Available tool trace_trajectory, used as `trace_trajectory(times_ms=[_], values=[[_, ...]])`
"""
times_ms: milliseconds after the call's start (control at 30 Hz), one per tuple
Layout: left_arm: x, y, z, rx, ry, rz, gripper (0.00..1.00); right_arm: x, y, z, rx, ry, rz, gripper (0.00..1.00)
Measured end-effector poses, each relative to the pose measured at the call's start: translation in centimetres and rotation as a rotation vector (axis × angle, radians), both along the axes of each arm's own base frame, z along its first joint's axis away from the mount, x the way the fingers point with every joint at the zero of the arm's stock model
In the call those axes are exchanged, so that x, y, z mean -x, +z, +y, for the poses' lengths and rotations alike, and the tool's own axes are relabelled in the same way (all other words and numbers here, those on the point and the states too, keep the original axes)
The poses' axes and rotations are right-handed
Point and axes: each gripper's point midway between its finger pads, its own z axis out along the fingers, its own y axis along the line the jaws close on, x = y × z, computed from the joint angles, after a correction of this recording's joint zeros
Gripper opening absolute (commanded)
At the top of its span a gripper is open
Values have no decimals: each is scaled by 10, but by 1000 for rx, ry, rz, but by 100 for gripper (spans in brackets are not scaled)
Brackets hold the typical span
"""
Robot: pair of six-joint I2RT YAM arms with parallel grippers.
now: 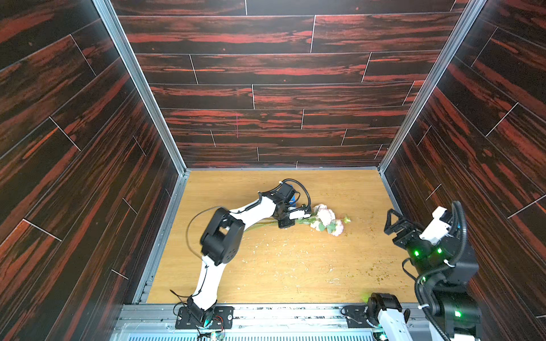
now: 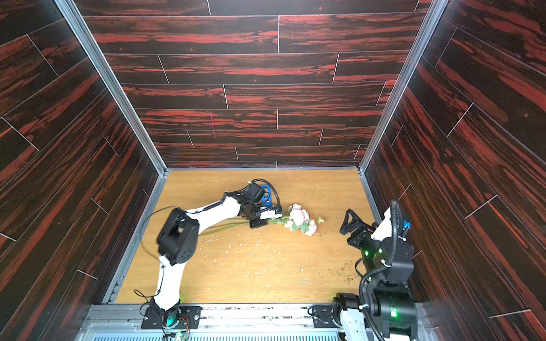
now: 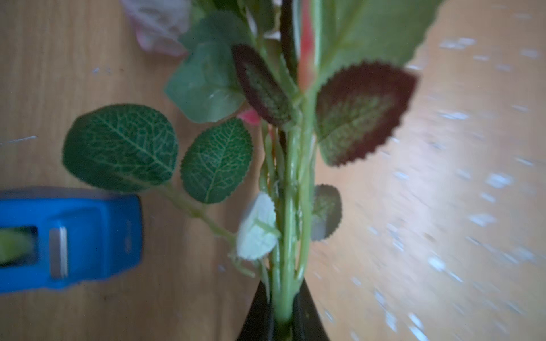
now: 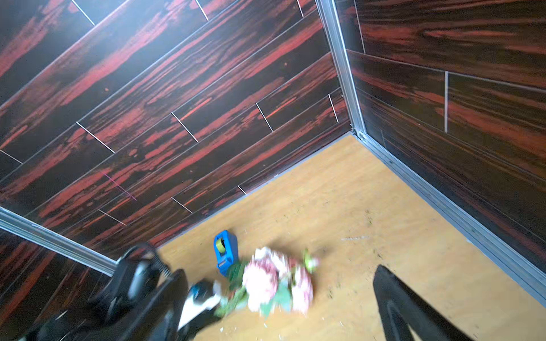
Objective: Wrap bouquets with tape
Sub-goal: Place the unwrapped bouquet at the center of the board.
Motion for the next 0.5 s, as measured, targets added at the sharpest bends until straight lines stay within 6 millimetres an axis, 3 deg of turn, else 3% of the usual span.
trace_trajectory(times_ms=[367, 467, 500], values=[[-24, -6, -19, 2, 30, -35, 0, 9, -21, 2, -6, 8, 55, 98], [-28, -15, -19, -8, 63, -32, 18, 7, -27, 6, -16, 33, 70, 97], [-29, -18, -19, -11, 77, -28, 33, 6, -29, 8, -19, 40, 77, 97]])
